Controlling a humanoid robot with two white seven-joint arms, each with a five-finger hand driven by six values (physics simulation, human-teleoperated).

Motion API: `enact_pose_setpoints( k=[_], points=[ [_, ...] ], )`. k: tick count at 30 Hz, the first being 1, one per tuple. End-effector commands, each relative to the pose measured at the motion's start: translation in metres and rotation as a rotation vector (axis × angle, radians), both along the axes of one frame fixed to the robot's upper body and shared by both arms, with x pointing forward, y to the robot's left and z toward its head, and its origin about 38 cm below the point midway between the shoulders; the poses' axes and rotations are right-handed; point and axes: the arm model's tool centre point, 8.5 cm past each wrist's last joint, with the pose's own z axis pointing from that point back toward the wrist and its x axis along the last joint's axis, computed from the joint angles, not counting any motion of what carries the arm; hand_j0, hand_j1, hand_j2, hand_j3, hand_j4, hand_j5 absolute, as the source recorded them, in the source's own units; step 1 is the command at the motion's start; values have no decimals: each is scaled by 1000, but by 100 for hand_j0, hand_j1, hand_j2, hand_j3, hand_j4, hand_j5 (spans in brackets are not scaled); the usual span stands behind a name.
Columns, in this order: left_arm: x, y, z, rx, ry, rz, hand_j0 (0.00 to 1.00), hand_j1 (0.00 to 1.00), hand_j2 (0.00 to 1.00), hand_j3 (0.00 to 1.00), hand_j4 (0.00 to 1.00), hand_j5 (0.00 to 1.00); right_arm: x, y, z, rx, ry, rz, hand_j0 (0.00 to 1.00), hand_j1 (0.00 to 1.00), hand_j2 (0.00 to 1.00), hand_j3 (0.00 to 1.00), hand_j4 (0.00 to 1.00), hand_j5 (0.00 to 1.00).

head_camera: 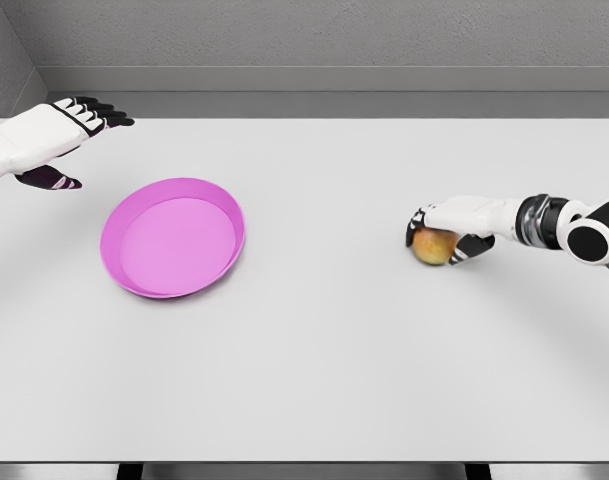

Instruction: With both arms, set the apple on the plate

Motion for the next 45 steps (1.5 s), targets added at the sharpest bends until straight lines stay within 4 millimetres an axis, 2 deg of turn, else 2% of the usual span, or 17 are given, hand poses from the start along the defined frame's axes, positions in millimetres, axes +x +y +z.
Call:
enact_pose_setpoints(
  k=[1, 11, 15, 21, 29, 45],
  points=[
    [0, 1, 1, -6, -2, 3, 100, 100, 100, 100, 100, 100, 0, 1, 2, 6, -3, 3, 43, 43, 43, 43, 43, 43],
    [-1, 5, 4, 0, -5, 9, 100, 100, 100, 100, 100, 100, 1, 13, 23, 26, -49, 37, 42, 42, 42, 42, 42, 42],
    [-1, 5, 4, -2, -5, 8, 100, 100, 100, 100, 100, 100, -4, 34, 32, 58, -70, 93, 42, 42, 42, 42, 42, 42],
    [-1, 5, 5, 1, -7, 7, 100, 100, 100, 100, 100, 100, -4, 70, 33, 113, -74, 154, 42, 42, 42, 42, 42, 42],
    [-1, 5, 5, 1, -7, 7, 100, 100, 100, 100, 100, 100, -7, 100, 33, 160, -72, 205, 42, 42, 42, 42, 42, 42],
    [-1, 3, 6, -1, -8, 3, 100, 100, 100, 100, 100, 100, -8, 122, 33, 187, -68, 238, 44, 44, 44, 44, 44, 44]
  ],
)
